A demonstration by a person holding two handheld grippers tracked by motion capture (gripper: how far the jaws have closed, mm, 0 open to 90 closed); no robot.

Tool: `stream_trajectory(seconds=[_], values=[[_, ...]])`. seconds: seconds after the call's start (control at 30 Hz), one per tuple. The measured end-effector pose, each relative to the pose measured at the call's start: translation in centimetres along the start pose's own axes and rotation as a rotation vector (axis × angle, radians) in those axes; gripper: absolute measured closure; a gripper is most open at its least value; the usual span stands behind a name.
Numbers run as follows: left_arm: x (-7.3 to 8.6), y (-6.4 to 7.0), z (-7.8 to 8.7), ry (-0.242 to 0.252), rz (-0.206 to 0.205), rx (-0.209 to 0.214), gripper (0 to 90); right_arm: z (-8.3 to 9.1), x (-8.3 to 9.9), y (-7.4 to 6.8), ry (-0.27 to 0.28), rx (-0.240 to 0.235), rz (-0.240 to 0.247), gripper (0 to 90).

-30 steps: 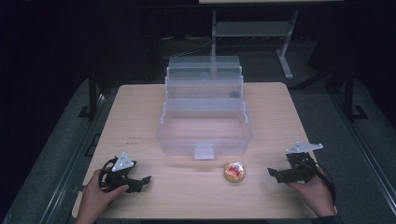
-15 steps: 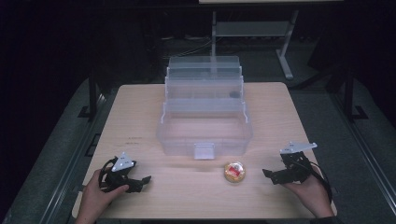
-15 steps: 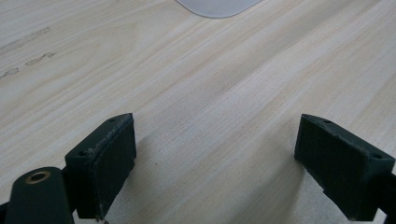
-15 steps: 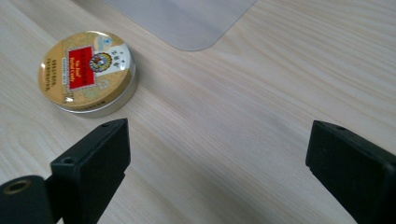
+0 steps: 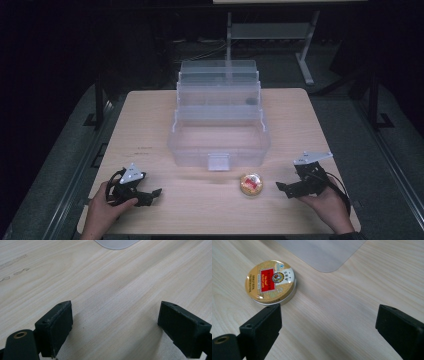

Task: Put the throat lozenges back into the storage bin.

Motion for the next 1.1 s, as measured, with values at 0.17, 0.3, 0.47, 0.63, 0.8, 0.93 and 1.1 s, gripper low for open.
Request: stream_trajectory(seconds=[0.17,0.3,0.47,0.63,0.8,0.93,1.1], values=[[0.0,0.0,0.0,0.000,0.000,0.000,11.7,-0.2,-0.2,-0.4,-0.002,-0.009,0.006,6.4],[0.0,0.0,0.0,0.000,0.000,0.000,11.7,-0.3,-0.3,-0.6,-0.002,-0.015,0.010,6.4],[0.0,0.0,0.0,0.000,0.000,0.000,11.7,-0.4,-0.4,-0.9,-0.003,-0.021,0.016,6.4],[0.0,0.0,0.0,0.000,0.000,0.000,11.7,-0.6,-0.6,-1.3,-0.004,-0.031,0.025,6.4],[0.0,0.0,0.0,0.000,0.000,0.000,11.7,-0.8,-0.8,-1.8,-0.004,-0.040,0.032,6.4],[0.0,0.0,0.0,0.000,0.000,0.000,11.7,-1.1,-1.0,-2.2,-0.007,-0.049,0.042,6.4],[0.0,0.0,0.0,0.000,0.000,0.000,11.7,-1.3,-1.2,-2.6,-0.011,-0.055,0.048,6.4]])
Point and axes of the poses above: each handheld gripper's, and its own axes: z roughly backward along the jaws, x roughly out of its underside, y roughly to its right, the point moved 9 cm from there along -z, roughly forward along the jaws, and after that the axes turned 7 degrees about -z, right-handed, at the moved point
